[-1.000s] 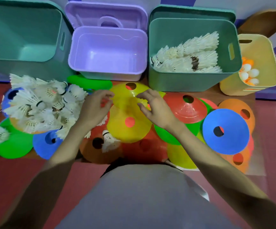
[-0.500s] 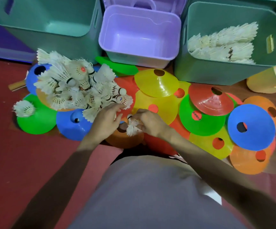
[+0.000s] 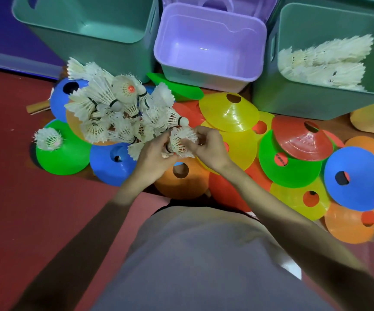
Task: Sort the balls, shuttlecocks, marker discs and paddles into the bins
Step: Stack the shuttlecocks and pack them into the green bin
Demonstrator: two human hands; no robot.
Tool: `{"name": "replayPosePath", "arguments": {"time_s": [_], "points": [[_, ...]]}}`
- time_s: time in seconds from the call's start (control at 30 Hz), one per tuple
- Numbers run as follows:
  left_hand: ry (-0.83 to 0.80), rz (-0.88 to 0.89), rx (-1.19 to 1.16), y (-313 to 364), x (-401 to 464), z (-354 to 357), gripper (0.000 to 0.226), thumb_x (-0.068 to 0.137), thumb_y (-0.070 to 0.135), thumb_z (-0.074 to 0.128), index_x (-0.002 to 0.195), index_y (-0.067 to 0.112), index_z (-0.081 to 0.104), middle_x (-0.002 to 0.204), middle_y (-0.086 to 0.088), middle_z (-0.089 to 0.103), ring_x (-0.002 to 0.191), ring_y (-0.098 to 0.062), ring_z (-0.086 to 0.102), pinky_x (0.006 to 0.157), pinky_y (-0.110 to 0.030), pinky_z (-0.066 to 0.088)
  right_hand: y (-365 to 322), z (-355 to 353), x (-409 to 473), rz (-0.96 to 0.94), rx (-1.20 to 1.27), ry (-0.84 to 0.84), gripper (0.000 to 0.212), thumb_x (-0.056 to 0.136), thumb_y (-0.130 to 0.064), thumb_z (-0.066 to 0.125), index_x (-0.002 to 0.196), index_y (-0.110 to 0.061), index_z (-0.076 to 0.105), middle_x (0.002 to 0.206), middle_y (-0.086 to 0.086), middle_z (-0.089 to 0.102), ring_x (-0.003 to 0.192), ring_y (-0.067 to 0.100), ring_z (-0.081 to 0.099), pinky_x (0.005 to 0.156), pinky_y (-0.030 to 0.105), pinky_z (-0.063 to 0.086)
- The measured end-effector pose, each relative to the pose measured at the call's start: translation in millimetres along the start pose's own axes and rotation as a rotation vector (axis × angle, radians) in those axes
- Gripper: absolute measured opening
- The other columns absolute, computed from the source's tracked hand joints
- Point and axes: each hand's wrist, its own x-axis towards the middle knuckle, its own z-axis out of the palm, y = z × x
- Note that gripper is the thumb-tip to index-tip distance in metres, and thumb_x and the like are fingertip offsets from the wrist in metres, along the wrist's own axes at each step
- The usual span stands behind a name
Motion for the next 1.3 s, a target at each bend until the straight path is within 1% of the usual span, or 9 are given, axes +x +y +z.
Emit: {"name": "replayPosePath", "arguments": {"time_s": [0.17, 0.27, 0.4, 0.53, 0.67, 0.77, 0.9, 1.07, 1.3], "points": [[0.208, -0.043, -0.087, -9.1, 2.0, -17.3, 0.048, 0.077, 0.027, 0.079, 0.118, 0.010, 0.059, 0.109, 0.001, 0.069, 0.102, -0.015, 0.065, 0.087, -0.038, 0.054, -25.9, 7.3, 30.1, -0.067, 0.083, 0.097, 0.026, 0.097, -0.028, 0.048, 0.077, -0.017, 0.060, 0.066, -0.001, 0.062, 0.062, 0.015, 0.058, 0.063, 0.038, 0.046], [0.265, -0.082, -0.126, -12.9, 1.2, -26.5, 0.048, 0.078, 0.027, 0.079, 0.120, 0.014, 0.060, 0.106, 0.014, 0.066, 0.101, 0.001, 0.062, 0.087, -0.018, 0.050, -34.7, 12.5, 60.3, -0.103, -0.025, 0.112, 0.018, 0.091, -0.028, 0.059, 0.090, -0.013, 0.067, 0.077, 0.009, 0.068, 0.072, 0.023, 0.064, 0.069, 0.042, 0.052], [0.268, -0.113, -0.162, -17.1, -0.6, -34.5, 0.052, 0.075, 0.041, 0.075, 0.118, 0.015, 0.059, 0.105, 0.017, 0.065, 0.101, 0.000, 0.063, 0.087, -0.018, 0.049, -39.3, 20.8, 92.9, -0.107, -0.229, 0.069, 0.035, 0.078, -0.038, 0.076, 0.098, -0.009, 0.073, 0.091, 0.008, 0.070, 0.079, 0.017, 0.063, 0.076, 0.032, 0.052], [0.318, -0.141, -0.152, -19.7, -1.5, -39.1, 0.055, 0.073, 0.049, 0.072, 0.113, 0.014, 0.060, 0.104, 0.006, 0.069, 0.098, -0.014, 0.066, 0.086, -0.034, 0.054, -42.6, 24.9, 102.5, -0.161, -0.301, 0.039, 0.014, 0.081, -0.024, 0.075, 0.083, -0.011, 0.074, 0.090, 0.002, 0.065, 0.079, 0.013, 0.056, 0.074, 0.035, 0.049], [0.345, -0.143, -0.110, -19.7, -0.2, -41.8, 0.049, 0.079, 0.034, 0.078, 0.118, 0.011, 0.058, 0.106, 0.007, 0.067, 0.095, -0.003, 0.061, 0.082, -0.017, 0.049, -49.1, 21.1, 89.4, -0.249, -0.262, 0.166, 0.012, 0.089, -0.020, 0.063, 0.085, -0.011, 0.068, 0.090, 0.007, 0.061, 0.069, 0.013, 0.052, 0.068, 0.036, 0.047], [0.366, -0.150, -0.053, -19.8, 1.1, -43.1, 0.043, 0.079, 0.032, 0.078, 0.107, 0.008, 0.056, 0.084, 0.012, 0.059, 0.074, 0.009, 0.049, 0.065, -0.008, 0.039, -60.1, 14.8, 68.5, -0.413, -0.203, 0.251, 0.015, 0.094, -0.020, 0.057, 0.087, -0.009, 0.064, 0.086, 0.005, 0.057, 0.064, 0.011, 0.050, 0.061, 0.025, 0.041], [0.348, -0.137, -0.060, -20.0, 3.9, -47.7, 0.042, 0.079, 0.030, 0.078, 0.109, 0.009, 0.058, 0.084, 0.017, 0.061, 0.075, 0.017, 0.052, 0.066, -0.003, 0.038, -69.7, 4.0, 45.2, -0.606, -0.220, 0.189, 0.013, 0.097, -0.013, 0.055, 0.092, -0.004, 0.064, 0.086, 0.003, 0.056, 0.069, 0.006, 0.045, 0.063, 0.017, 0.036], [0.316, -0.094, -0.063, -21.3, 8.1, -50.5, 0.050, 0.077, 0.040, 0.077, 0.115, 0.015, 0.057, 0.094, 0.003, 0.068, 0.082, -0.010, 0.062, 0.075, -0.039, 0.053, -64.4, 5.6, 43.6, -0.688, -0.304, -0.091, 0.016, 0.096, -0.013, 0.055, 0.100, -0.006, 0.069, 0.094, 0.004, 0.062, 0.087, 0.012, 0.056, 0.073, 0.023, 0.045], [0.391, -0.129, -0.203, -25.1, 0.1, -53.5, 0.057, 0.077, 0.042, 0.075, 0.122, 0.016, 0.052, 0.114, 0.007, 0.066, 0.105, -0.010, 0.065, 0.089, -0.043, 0.054, -74.1, 15.2, 45.4, -0.633, -0.245, -0.103, 0.021, 0.096, -0.014, 0.054, 0.110, -0.007, 0.068, 0.099, 0.005, 0.062, 0.086, 0.010, 0.058, 0.074, 0.018, 0.045]]}}
